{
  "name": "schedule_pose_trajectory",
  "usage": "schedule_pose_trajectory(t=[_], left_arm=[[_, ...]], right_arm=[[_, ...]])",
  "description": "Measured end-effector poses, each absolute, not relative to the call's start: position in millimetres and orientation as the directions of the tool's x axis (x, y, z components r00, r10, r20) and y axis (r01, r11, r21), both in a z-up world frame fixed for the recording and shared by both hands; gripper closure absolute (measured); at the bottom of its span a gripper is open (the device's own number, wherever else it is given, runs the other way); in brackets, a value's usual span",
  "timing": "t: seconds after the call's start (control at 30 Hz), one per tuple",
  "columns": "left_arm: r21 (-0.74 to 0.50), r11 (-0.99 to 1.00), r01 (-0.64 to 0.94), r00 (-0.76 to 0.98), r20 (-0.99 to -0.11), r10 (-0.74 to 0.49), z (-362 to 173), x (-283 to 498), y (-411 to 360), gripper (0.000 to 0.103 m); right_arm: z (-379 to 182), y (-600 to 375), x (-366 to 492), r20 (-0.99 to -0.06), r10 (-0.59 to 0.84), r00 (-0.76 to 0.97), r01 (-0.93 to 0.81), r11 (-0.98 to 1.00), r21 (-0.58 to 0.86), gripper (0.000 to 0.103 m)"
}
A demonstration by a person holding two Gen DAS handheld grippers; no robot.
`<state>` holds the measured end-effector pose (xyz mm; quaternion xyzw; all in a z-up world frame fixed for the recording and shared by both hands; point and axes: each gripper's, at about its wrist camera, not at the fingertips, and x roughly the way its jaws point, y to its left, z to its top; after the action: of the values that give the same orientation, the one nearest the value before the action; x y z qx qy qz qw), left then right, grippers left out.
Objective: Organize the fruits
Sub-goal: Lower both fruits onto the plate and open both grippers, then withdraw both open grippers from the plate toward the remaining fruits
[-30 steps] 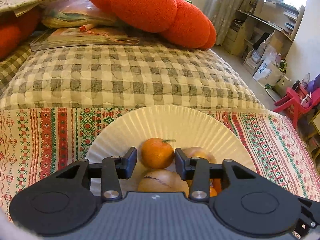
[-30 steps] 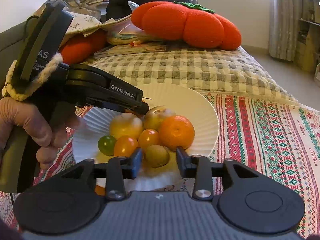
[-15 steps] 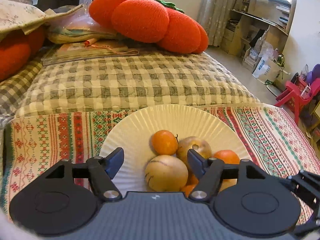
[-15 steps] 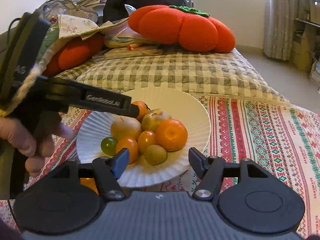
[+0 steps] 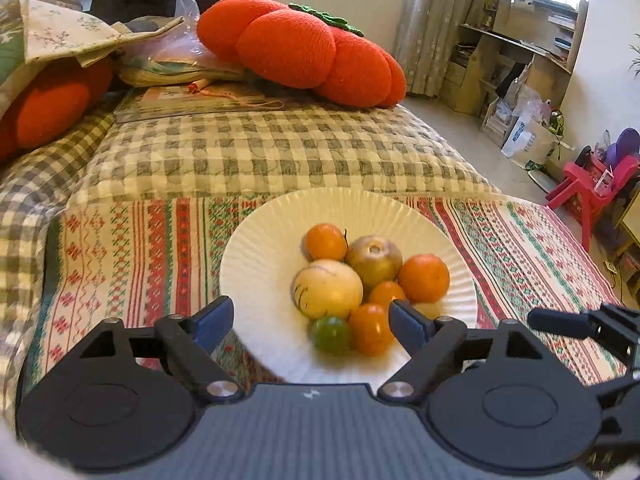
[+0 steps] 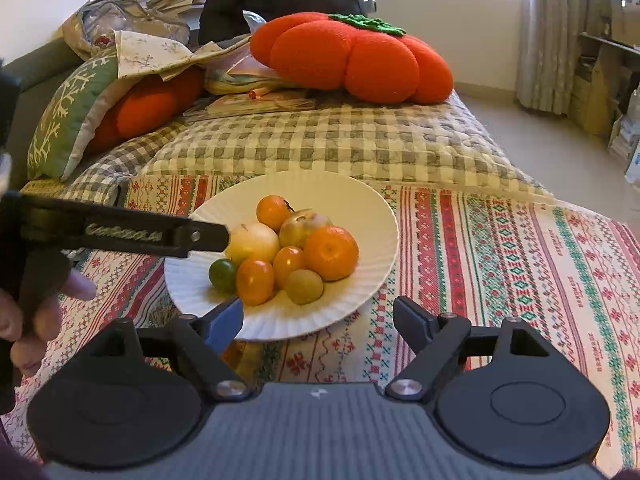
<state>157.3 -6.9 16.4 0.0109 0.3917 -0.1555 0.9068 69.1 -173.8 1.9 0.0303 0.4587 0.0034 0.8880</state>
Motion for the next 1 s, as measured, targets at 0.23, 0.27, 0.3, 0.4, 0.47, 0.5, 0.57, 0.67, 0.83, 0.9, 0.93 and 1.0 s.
schedule_pose_trajectory(t=[0.23, 0.27, 0.3, 0.4, 0.47, 0.5, 0.57, 0.67, 0.83, 0.9, 0.93, 1.0], left_arm=[[-0.108, 0.958, 0.266, 0.645, -0.718, -0.26, 13, 129, 5, 0.018], [-0.103, 0.96, 0.261, 0.645, -0.721, -0.253, 12, 125, 7, 0.016], [-0.097, 0.961, 0.257, 0.647, -0.722, -0.246, 11, 121, 8, 0.015], [-0.081, 0.966, 0.244, 0.652, -0.724, -0.226, 9, 108, 12, 0.012], [-0.07, 0.969, 0.237, 0.655, -0.725, -0.213, 9, 101, 13, 0.01], [-0.061, 0.969, 0.238, 0.655, -0.727, -0.207, 9, 97, 13, 0.01], [-0.038, 0.972, 0.234, 0.655, -0.732, -0.187, 9, 90, 13, 0.01], [-0.032, 0.974, 0.225, 0.641, -0.748, -0.173, 8, 79, 14, 0.01], [-0.048, 0.977, 0.208, 0.609, -0.776, -0.168, 1, 64, 16, 0.01], [-0.055, 0.977, 0.206, 0.597, -0.784, -0.17, -2, 60, 17, 0.01], [-0.054, 0.977, 0.207, 0.593, -0.787, -0.169, -3, 58, 17, 0.01], [-0.052, 0.977, 0.206, 0.588, -0.792, -0.166, -6, 53, 18, 0.01]], right_arm=[[5, -178, 57, -0.828, 0.032, 0.559, 0.036, 0.997, 0.063, 0.012], [6, -179, 55, -0.831, 0.034, 0.556, 0.043, 0.997, 0.07, 0.012], [6, -180, 52, -0.832, 0.037, 0.553, 0.049, 0.996, 0.077, 0.01], [4, -181, 45, -0.838, 0.035, 0.544, 0.059, 0.995, 0.08, 0.006], [4, -182, 41, -0.844, 0.023, 0.535, 0.066, 0.995, 0.069, 0.006], [4, -182, 40, -0.848, 0.016, 0.53, 0.07, 0.996, 0.063, 0.005], [5, -183, 37, -0.851, 0.006, 0.525, 0.077, 0.996, 0.055, 0.004], [6, -183, 33, -0.855, -0.002, 0.519, 0.085, 0.995, 0.049, 0.001], [4, -184, 24, -0.862, -0.016, 0.507, 0.104, 0.994, 0.043, 0.001], [3, -184, 22, -0.866, -0.021, 0.5, 0.109, 0.993, 0.039, 0.001], [2, -184, 21, -0.867, -0.023, 0.498, 0.11, 0.993, 0.037, 0.001], [1, -183, 18, -0.868, -0.031, 0.496, 0.115, 0.993, 0.031, 0.001]])
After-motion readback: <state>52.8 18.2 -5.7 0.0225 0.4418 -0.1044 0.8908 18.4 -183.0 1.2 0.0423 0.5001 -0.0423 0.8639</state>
